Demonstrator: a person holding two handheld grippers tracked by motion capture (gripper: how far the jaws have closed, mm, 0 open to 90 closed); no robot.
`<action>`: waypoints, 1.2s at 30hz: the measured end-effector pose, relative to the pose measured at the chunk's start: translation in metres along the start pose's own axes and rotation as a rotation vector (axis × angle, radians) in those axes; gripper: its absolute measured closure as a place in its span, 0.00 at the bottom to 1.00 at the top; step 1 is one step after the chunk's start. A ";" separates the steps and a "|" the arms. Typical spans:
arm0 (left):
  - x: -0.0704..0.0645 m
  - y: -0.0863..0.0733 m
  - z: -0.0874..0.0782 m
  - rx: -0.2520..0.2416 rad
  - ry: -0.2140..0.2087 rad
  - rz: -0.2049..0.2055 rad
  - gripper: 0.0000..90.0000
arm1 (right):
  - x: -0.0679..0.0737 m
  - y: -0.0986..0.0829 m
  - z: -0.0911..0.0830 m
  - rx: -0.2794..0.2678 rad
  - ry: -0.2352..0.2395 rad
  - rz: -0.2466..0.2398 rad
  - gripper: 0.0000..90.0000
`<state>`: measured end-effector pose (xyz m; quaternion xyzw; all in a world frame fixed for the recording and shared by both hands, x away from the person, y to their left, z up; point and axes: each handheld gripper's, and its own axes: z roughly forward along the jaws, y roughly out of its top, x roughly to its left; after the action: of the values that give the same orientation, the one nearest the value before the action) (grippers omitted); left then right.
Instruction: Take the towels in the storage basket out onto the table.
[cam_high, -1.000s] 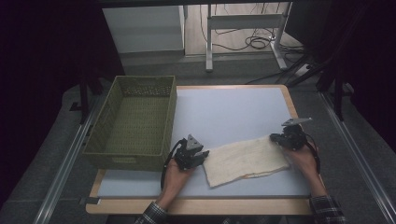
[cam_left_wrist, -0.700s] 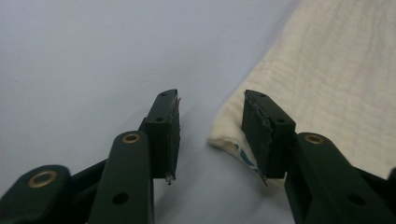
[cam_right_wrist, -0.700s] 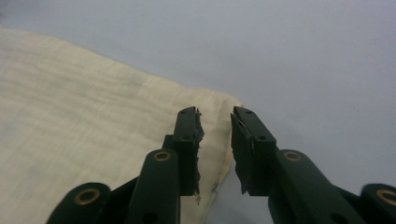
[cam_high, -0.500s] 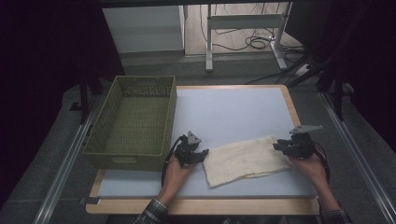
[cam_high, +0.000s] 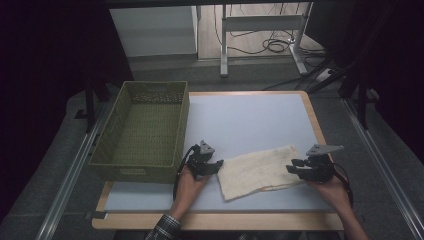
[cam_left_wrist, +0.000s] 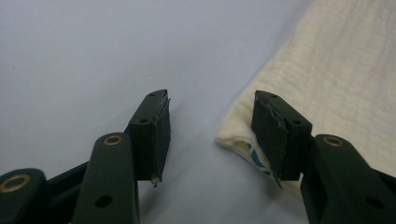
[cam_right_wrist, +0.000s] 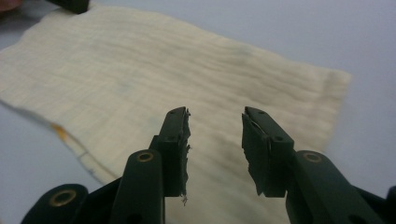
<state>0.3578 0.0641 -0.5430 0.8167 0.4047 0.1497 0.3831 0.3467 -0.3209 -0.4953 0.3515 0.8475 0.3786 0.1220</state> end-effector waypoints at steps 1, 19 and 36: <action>0.000 0.000 0.000 0.000 0.000 0.000 0.52 | 0.004 0.001 0.001 0.001 0.006 -0.011 0.68; 0.000 0.000 0.000 0.000 0.002 0.003 0.53 | 0.097 0.024 0.045 0.036 0.240 -0.167 0.79; 0.000 0.000 0.000 -0.001 0.005 -0.001 0.54 | 0.169 0.034 0.097 0.080 0.337 -0.292 0.68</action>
<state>0.3576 0.0644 -0.5432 0.8160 0.4059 0.1520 0.3825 0.2881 -0.1348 -0.5270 0.1614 0.9122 0.3762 0.0182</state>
